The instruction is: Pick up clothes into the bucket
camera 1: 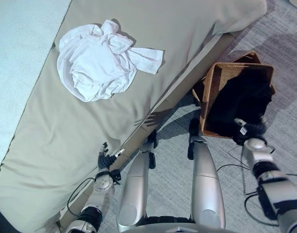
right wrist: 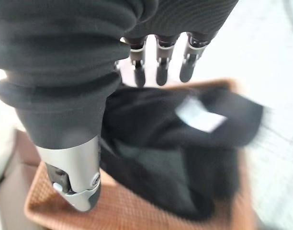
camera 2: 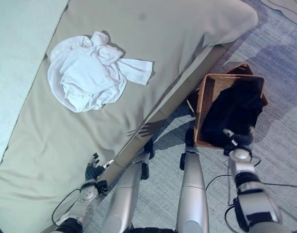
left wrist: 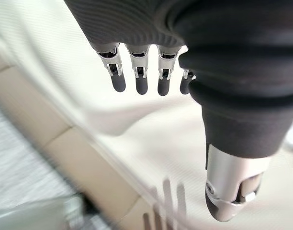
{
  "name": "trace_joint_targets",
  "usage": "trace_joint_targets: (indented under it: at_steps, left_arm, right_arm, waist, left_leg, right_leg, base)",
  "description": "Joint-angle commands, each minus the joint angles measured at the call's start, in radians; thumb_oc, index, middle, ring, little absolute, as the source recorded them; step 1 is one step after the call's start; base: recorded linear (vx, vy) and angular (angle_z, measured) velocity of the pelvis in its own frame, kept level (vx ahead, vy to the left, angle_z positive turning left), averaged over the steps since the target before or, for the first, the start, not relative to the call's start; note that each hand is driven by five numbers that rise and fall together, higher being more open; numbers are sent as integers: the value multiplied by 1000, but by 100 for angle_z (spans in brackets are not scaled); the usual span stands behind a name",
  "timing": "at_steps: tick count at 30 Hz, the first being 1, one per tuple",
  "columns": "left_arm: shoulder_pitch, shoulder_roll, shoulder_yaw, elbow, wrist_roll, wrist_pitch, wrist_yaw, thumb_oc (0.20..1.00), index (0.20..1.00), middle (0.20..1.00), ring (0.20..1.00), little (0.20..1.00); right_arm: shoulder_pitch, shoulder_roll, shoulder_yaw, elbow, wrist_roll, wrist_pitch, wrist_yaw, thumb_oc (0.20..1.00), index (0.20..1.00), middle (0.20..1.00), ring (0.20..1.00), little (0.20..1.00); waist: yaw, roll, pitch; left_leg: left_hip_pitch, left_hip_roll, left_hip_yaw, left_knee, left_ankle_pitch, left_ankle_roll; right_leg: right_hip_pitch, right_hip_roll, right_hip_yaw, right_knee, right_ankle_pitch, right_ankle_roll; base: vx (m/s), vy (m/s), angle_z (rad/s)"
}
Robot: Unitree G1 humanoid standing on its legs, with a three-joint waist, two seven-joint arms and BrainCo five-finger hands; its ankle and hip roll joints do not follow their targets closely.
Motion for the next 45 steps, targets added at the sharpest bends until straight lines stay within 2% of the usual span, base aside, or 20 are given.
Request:
trace_joint_targets:
  at_steps: [1, 5, 9, 10, 11, 12, 19, 20, 21, 29, 32, 37, 42, 44, 45]
  left_arm:
    - [-23, 137, 106, -57, 147, -13, 122, 1000, 1000, 1000, 1000, 1000]
    - [-99, 293, 198, -98, 253, 11, 195, 1000, 1000, 1000, 1000, 1000]
    - [-192, 473, 227, -47, 331, 36, 196, 1000, 1000, 1000, 1000, 1000]
    - [-206, 543, 240, -79, 389, 58, 196, 1000, 1000, 1000, 1000, 1000]
    - [-208, 544, 238, -77, 389, 57, 197, 1000, 1000, 1000, 1000, 1000]
    - [-251, 578, 222, -45, 421, 75, 199, 1000, 1000, 1000, 1000, 1000]
    - [-294, 645, 195, -25, 568, 155, 251, 1000, 1000, 1000, 1000, 1000]
    - [-307, 651, 192, -15, 577, 158, 256, 1000, 1000, 1000, 1000, 1000]
    - [-319, 661, 184, 6, 582, 163, 257, 1000, 1000, 1000, 1000, 1000]
    - [-356, 748, 168, 15, 611, 194, 231, 1000, 1000, 1000, 1000, 1000]
    - [-380, 776, 153, 24, 617, 205, 217, 1000, 1000, 1000, 1000, 1000]
    - [-430, 821, 132, 42, 614, 216, 209, 1000, 1000, 1000, 1000, 1000]
    - [-511, 851, 78, 107, 580, 213, 194, 1000, 1000, 1000, 1000, 1000]
    - [-520, 851, 70, 111, 579, 213, 194, 1000, 1000, 1000, 1000, 1000]
    - [-564, 854, 36, 126, 562, 207, 173, 1000, 1000, 1000, 1000, 1000]
  right_arm:
    - [91, 12, -26, -55, -40, -62, -2, 1000, 1000, 1000, 1000, 1000]
    - [212, 60, 25, -155, -160, -70, 21, 1000, 1000, 1000, 1000, 1000]
    - [298, 52, 109, -215, -302, -74, 56, 1000, 1000, 1000, 1000, 1000]
    - [350, 57, 150, -259, -341, -76, 93, 1000, 1000, 1000, 1000, 1000]
    - [350, 58, 150, -259, -341, -75, 93, 1000, 1000, 1000, 1000, 1000]
    - [385, 53, 179, -278, -378, -75, 124, 1000, 1000, 1000, 1000, 1000]
    - [455, 63, 212, -330, -412, -85, 147, 1000, 1000, 1000, 1000, 1000]
    - [457, 68, 220, -331, -411, -86, 148, 1000, 1000, 1000, 1000, 1000]
    - [457, 68, 227, -326, -409, -86, 148, 1000, 1000, 1000, 1000, 1000]
    - [467, 71, 236, -443, -361, -106, 155, 1000, 1000, 1000, 1000, 1000]
    - [474, 75, 236, -506, -331, -120, 158, 1000, 1000, 1000, 1000, 1000]
    - [479, 71, 241, -599, -300, -144, 162, 1000, 1000, 1000, 1000, 1000]
    - [475, 65, 259, -692, -272, -165, 169, 1000, 1000, 1000, 1000, 1000]
    - [476, 66, 257, -693, -271, -164, 170, 1000, 1000, 1000, 1000, 1000]
    - [469, 64, 272, -727, -262, -171, 174, 1000, 1000, 1000, 1000, 1000]
  waist:
    - [-25, -64, -9]
    - [-47, -114, -9]
    - [-65, -179, -9]
    - [-74, -202, -9]
    - [-73, -203, -9]
    - [-82, -221, -9]
    - [-105, -259, -9]
    - [-107, -262, -9]
    - [-107, -261, -9]
    - [-117, -319, -9]
    - [-123, -342, -9]
    - [-132, -363, -9]
    - [-140, -391, -9]
    - [-137, -389, -9]
    - [-141, -398, -9]
  left_leg:
    - [1, -12, 7, 65, -29, -1]
    - [45, 3, 7, 45, -32, -4]
    - [71, 21, 19, 56, -45, 1]
    - [74, 25, 28, 72, -56, 7]
    - [74, 25, 29, 72, -57, 7]
    - [68, 27, 40, 103, -72, 11]
    - [41, 36, 88, 197, -131, 24]
    - [36, 40, 97, 210, -142, 27]
    - [49, 48, 94, 225, -181, 24]
    - [-69, 75, 131, 361, -262, 47]
    - [-144, 81, 118, 423, -296, 56]
    - [-259, 92, 87, 517, -337, 67]
    - [-342, 97, 62, 572, -358, 77]
    - [-346, 97, 60, 575, -359, 77]
    - [-372, 97, 46, 591, -364, 81]
  right_leg:
    - [92, 15, -24, -161, 78, 30]
    - [156, 31, -31, -231, 111, 43]
    - [194, 53, -13, -272, 142, 59]
    - [205, 61, 1, -283, 150, 65]
    - [205, 61, 2, -282, 150, 65]
    - [208, 60, 9, -281, 151, 69]
    - [189, 58, 57, -269, 160, 86]
    - [185, 59, 65, -270, 164, 89]
    - [198, 67, 74, -267, 141, 99]
    - [129, 82, 117, -296, 179, 129]
    - [91, 85, 122, -314, 192, 137]
    - [30, 98, 117, -318, 197, 137]
    - [-23, 110, 100, -312, 193, 137]
    - [-25, 111, 99, -311, 193, 136]
    - [-41, 116, 87, -311, 194, 135]
  base:
    - [-73, -36, 9]
    - [6, -2, -5]
    - [6, 35, -27]
    - [19, 51, -36]
    - [28, 108, -31]
    - [15, 63, -27]
    - [26, 131, -18]
    - [117, 166, -19]
    - [113, 162, -28]
    - [20, 108, -17]
    - [6, 31, 0]
    - [5, -1, -2]
    - [11, -8, -13]
    - [15, -11, 1]
    - [24, -8, 28]
